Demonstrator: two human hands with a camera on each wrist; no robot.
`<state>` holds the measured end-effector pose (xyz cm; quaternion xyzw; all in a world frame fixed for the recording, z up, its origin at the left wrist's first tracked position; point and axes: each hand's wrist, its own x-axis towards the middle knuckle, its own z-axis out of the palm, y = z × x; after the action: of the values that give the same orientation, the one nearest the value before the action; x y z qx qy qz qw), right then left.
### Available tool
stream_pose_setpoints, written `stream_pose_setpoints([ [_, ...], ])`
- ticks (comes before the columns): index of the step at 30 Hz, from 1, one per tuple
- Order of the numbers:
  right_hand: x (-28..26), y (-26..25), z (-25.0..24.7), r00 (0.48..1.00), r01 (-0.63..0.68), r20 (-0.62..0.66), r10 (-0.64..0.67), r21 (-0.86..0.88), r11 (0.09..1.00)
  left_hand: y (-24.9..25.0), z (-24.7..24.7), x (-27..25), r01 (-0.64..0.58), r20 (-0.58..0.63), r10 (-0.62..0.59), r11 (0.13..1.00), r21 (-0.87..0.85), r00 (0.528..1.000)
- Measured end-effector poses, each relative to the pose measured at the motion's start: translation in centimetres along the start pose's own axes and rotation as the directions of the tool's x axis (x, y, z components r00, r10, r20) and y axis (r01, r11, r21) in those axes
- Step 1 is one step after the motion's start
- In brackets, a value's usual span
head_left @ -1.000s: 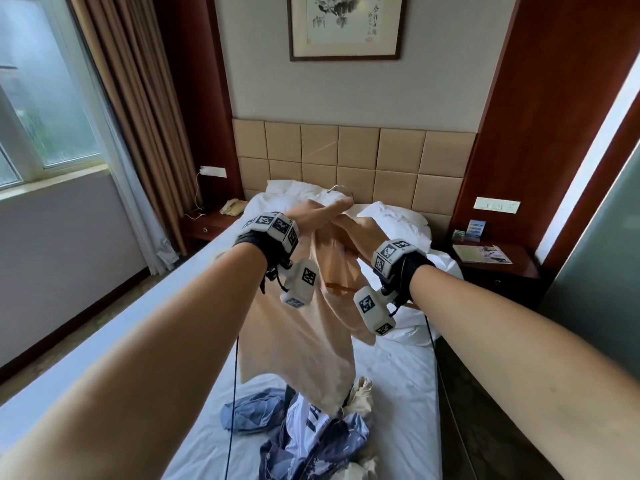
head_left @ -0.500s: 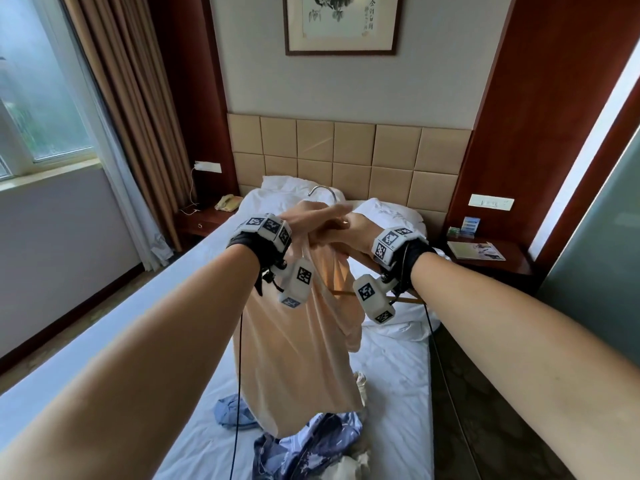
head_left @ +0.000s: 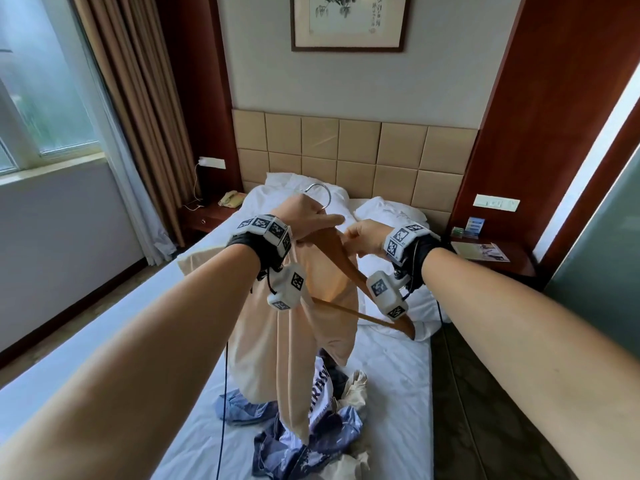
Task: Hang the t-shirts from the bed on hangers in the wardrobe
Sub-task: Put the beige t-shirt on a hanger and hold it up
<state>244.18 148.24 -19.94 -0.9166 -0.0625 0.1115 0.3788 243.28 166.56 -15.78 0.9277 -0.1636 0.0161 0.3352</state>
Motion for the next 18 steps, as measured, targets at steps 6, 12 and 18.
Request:
stream_pose_setpoints([
  [6,0.4,1.8,0.5,0.978,-0.187,-0.188,0.093,-0.580,0.793,0.5,-1.1,0.1,-0.028,-0.064,0.037,0.989,0.142,0.997],
  [12,0.3,5.0,0.1,0.928,-0.371,-0.146,0.342,-0.325,0.870,0.1,-2.1,0.0,0.000,-0.039,0.006,0.988,0.156,0.999],
  [18,4.9,12.5,-0.3,0.842,-0.520,0.092,0.531,-0.120,0.846,-0.2,-1.3,-0.1,0.025,-0.092,-0.007,0.981,0.195,0.996],
])
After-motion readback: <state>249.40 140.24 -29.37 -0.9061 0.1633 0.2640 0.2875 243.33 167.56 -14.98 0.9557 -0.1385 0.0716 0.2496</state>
